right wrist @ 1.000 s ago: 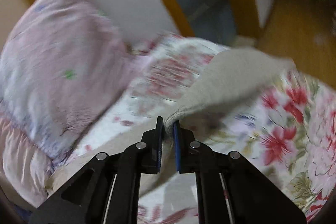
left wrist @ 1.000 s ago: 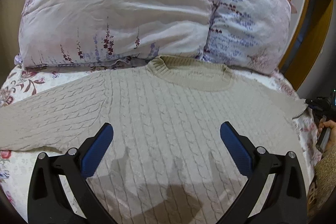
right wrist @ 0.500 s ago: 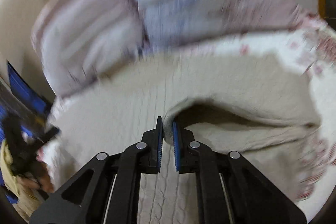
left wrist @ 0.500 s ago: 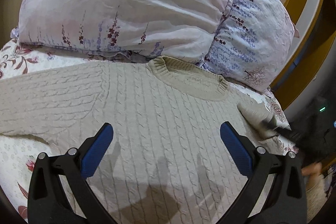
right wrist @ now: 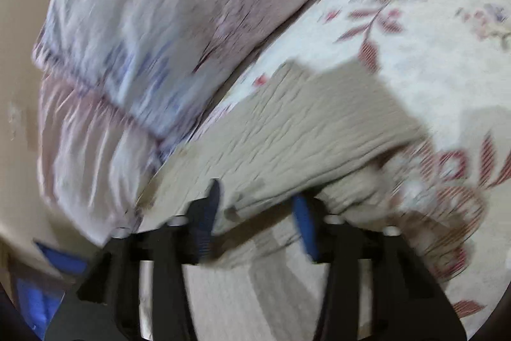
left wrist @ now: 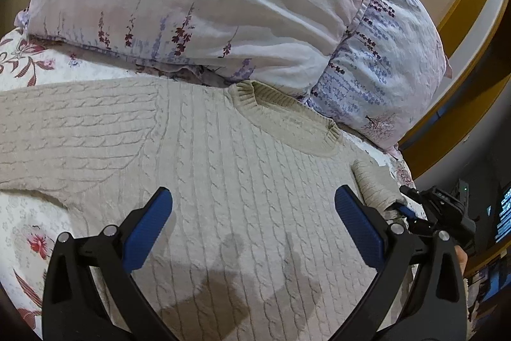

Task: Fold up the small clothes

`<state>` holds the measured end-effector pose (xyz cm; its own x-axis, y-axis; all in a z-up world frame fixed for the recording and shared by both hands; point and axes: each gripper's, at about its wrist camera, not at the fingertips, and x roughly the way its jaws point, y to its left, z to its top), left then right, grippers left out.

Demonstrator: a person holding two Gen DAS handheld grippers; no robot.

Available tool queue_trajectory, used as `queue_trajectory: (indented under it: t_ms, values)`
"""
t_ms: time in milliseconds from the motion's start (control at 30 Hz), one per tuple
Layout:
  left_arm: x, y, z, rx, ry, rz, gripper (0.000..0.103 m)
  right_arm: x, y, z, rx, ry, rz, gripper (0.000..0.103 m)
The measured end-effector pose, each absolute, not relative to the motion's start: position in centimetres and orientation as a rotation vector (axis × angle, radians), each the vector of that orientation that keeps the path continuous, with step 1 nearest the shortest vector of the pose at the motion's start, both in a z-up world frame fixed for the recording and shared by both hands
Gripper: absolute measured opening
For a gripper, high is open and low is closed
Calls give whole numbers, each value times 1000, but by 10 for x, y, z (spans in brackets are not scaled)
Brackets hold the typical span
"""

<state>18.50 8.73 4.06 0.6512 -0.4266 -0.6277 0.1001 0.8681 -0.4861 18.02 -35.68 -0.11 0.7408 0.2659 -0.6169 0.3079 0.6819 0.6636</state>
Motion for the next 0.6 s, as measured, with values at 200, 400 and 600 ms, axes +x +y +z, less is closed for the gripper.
queue_trajectory:
  t_ms: [200, 400, 600]
  values:
    - [185, 99, 40, -499, 813, -329, 98, 188, -302, 56, 476, 626, -103, 10]
    - [189, 110, 35, -627, 835, -357, 93, 208, -159, 65, 95, 703, 286, 17]
    - [196, 105, 21, -718, 912, -403, 82, 197, -112, 10, -15, 916, 468, 42]
